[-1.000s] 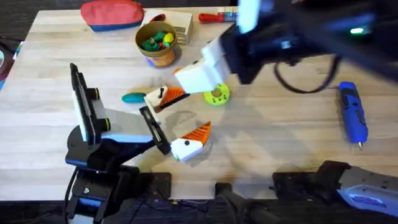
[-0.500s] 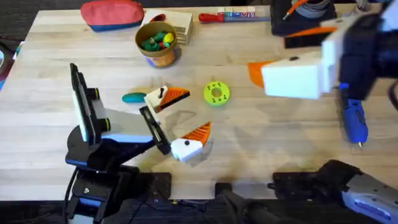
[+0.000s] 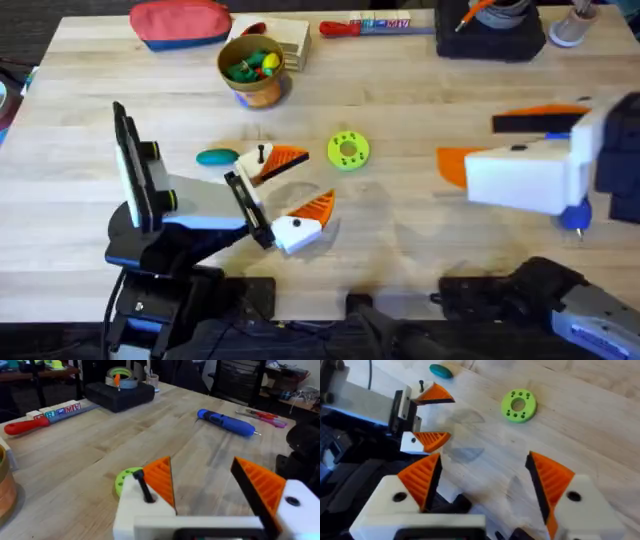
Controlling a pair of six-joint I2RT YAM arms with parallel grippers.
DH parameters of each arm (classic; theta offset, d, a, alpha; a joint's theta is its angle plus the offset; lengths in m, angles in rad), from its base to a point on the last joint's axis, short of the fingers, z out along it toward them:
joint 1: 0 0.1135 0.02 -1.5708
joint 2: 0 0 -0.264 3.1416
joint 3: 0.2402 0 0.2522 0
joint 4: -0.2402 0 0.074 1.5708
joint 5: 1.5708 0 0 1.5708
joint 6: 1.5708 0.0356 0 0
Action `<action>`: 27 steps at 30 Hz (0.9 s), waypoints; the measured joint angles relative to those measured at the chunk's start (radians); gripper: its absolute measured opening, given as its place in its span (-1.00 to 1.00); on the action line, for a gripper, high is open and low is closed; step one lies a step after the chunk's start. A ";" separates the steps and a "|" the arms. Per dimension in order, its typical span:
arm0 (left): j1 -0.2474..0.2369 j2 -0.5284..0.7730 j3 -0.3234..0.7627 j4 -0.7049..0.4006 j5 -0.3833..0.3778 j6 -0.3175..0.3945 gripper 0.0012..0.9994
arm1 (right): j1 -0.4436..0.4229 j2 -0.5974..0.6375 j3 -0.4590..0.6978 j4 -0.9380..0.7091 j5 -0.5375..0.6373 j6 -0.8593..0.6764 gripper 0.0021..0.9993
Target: Pick up the gripper from the table and insert it into the empty holder that is missing its gripper. Then pick up a screw, insert it into the mounting hole, and use the screwdriver to tighten it. Finally, clean up the table by picking up the vegetable and placing it into the bucket.
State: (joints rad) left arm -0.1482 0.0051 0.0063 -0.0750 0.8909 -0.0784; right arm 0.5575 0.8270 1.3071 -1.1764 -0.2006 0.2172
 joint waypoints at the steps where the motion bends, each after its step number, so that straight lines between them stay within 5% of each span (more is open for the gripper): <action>1: 0.000 0.000 0.000 0.000 0.000 0.000 0.52 | 0.000 -0.012 -0.024 0.014 -0.017 0.002 0.98; 10: 0.000 0.000 0.000 0.000 0.000 0.000 0.46 | 0.000 -0.096 -0.303 0.226 -0.237 0.022 0.98; 15: 0.000 0.000 0.000 0.000 0.000 0.000 0.42 | 0.000 -0.102 -0.359 0.250 -0.327 -0.009 0.99; 22: 0.000 0.000 0.000 0.000 0.003 0.001 -0.18 | 0.000 -0.102 -0.363 0.256 -0.370 -0.068 0.99; 24: 0.000 0.000 0.000 0.000 0.003 0.003 -0.81 | 0.000 -0.102 -0.363 0.256 -0.372 -0.075 0.98; 27: 0.000 0.000 0.000 0.000 0.003 0.007 -0.99 | 0.000 -0.102 -0.363 0.256 -0.373 -0.083 0.99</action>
State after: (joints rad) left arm -0.1482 0.0053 0.0063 -0.0750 0.8936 -0.0711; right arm 0.5575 0.7254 0.9443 -0.9207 -0.5739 0.1339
